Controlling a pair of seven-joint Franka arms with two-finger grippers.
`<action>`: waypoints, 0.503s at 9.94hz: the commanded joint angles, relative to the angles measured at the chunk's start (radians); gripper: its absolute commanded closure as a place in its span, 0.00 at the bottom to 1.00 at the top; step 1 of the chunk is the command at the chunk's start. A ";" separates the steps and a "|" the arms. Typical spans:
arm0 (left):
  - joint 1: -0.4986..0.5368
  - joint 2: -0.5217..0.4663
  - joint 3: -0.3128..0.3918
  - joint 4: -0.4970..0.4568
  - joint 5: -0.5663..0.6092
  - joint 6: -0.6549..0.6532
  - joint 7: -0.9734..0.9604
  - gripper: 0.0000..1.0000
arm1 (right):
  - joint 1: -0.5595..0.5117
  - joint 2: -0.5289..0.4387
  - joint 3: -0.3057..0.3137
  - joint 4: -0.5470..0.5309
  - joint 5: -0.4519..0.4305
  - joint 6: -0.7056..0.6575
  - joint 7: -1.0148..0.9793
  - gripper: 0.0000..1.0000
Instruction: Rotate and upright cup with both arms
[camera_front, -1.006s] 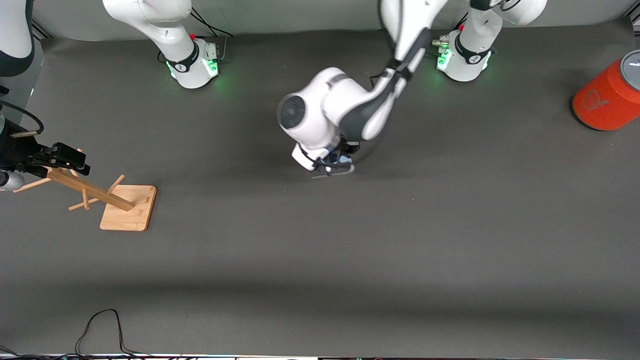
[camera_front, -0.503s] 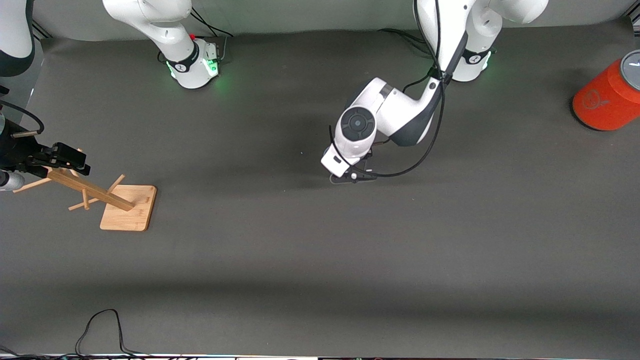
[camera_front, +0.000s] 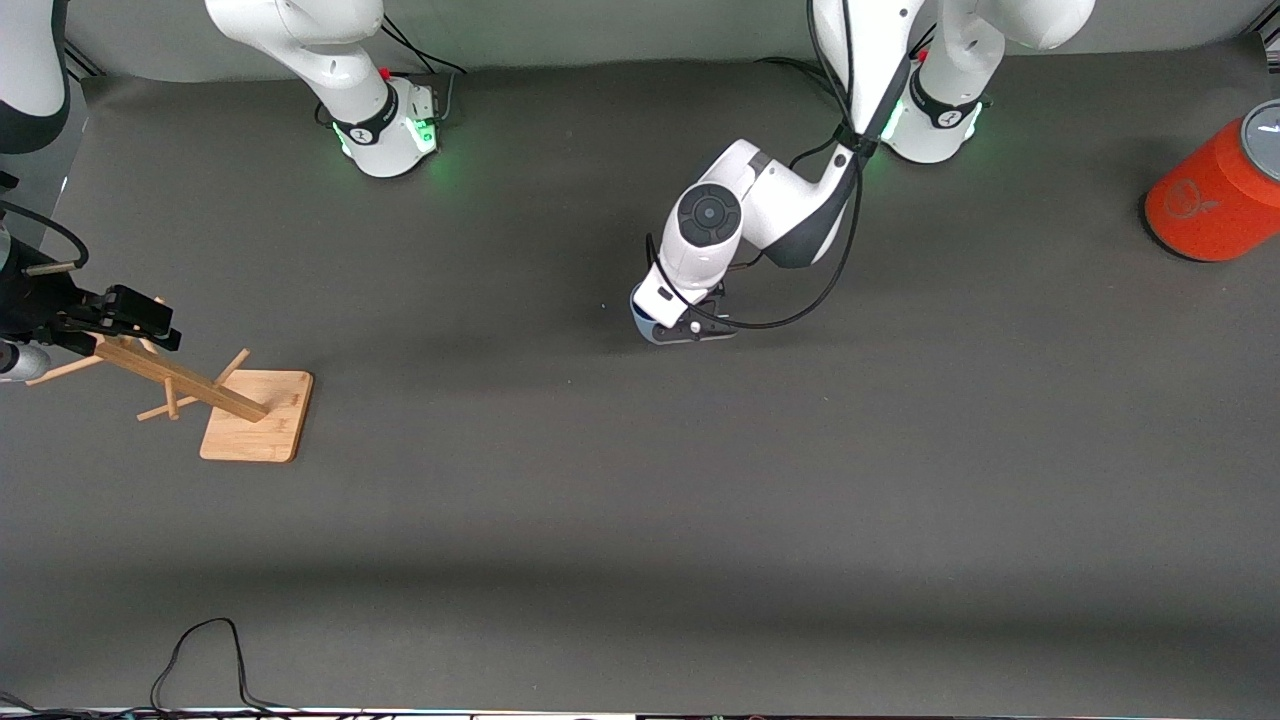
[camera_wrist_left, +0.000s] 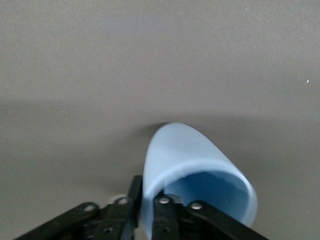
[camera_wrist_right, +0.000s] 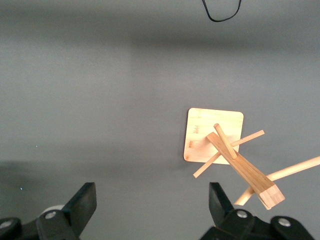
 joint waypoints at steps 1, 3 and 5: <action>-0.021 -0.029 0.011 -0.023 -0.003 0.000 -0.046 0.00 | -0.008 -0.014 0.007 -0.013 -0.002 -0.001 -0.007 0.00; -0.012 -0.036 0.014 -0.014 -0.001 -0.038 -0.032 0.00 | -0.008 -0.015 0.006 -0.013 -0.002 -0.001 -0.005 0.00; 0.043 -0.055 0.022 0.075 0.017 -0.204 0.012 0.00 | -0.008 -0.015 0.006 -0.013 -0.002 -0.001 -0.005 0.00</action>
